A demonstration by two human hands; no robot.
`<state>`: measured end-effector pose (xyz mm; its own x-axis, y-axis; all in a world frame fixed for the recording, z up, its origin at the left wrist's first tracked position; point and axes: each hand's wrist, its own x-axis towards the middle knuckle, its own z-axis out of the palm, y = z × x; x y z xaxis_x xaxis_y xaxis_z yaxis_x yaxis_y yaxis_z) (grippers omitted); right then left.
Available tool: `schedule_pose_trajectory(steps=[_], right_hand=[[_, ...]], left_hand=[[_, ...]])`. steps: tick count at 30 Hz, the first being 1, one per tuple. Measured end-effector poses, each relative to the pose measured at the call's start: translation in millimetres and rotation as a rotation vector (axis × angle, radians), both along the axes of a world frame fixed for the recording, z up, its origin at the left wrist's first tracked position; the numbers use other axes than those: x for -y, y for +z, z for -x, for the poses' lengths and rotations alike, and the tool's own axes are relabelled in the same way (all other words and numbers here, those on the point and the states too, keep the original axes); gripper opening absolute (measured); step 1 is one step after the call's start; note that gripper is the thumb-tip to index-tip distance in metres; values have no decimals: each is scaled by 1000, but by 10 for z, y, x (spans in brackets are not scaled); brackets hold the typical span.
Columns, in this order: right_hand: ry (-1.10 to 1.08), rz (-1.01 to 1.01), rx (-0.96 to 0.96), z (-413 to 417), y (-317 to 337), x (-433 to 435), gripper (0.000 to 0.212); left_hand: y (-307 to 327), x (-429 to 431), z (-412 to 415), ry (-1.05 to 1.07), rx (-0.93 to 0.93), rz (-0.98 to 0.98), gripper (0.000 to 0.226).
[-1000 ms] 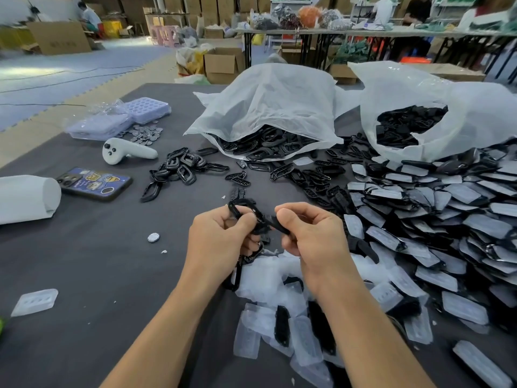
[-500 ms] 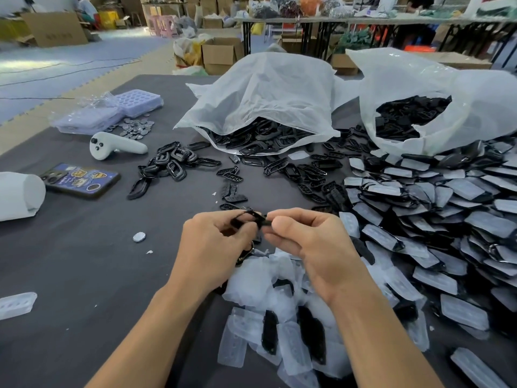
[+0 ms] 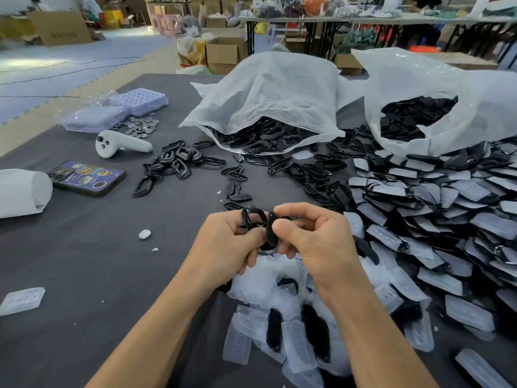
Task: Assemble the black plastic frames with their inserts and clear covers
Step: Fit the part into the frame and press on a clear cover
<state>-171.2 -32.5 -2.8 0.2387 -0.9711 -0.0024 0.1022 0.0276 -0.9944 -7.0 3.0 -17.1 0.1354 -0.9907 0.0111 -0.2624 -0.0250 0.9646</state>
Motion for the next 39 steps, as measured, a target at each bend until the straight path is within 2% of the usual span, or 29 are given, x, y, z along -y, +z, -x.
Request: schedule_pose_trajectory(steps=[4, 8, 12, 13, 15, 18, 22, 24, 25, 26, 29, 31, 34, 39], right_hand=[[-53, 92, -115, -20, -6, -6, 22], [-11, 118, -76, 23, 5, 7, 21], [-26, 167, -160, 20, -11, 4, 24], [-34, 179, -192, 20, -16, 3, 24], [-53, 209, -259, 21, -30, -1, 23], [-97, 248, -338, 5, -53, -23, 23], [-117, 202, -365, -1, -60, -23, 21], [-137, 165, -352, 7, -68, -8, 21], [-143, 154, -352, 7, -71, -7, 20], [-143, 151, -360, 0, -72, -10, 20], [-146, 171, -411, -41, -90, -26, 19], [-176, 200, -427, -55, -87, -37, 18], [-199, 175, -378, -61, -80, -19, 17], [-247, 64, -247, -107, -116, -22, 18]], left_hand=[[57, -29, -7, -120, 31, -4, 22], [116, -48, -59, -208, -21, 14, 24], [141, -70, -78, -279, -148, -16, 28], [134, -70, -69, -274, -188, -28, 32], [113, -60, -43, -245, -224, -51, 26], [84, -34, -39, -194, -216, -82, 23], [23, -22, -80, -78, 3, -67, 33], [-17, -10, -85, 68, 115, -3, 21], [-25, -6, -69, 117, 101, 27, 12], [-28, 3, -43, 151, 49, 54, 13], [-24, 35, 28, 228, -122, 105, 28], [1, 23, 43, 257, -75, 130, 30], [24, -9, 48, 244, 64, 121, 40], [13, -53, 171, 190, 42, 103, 22]])
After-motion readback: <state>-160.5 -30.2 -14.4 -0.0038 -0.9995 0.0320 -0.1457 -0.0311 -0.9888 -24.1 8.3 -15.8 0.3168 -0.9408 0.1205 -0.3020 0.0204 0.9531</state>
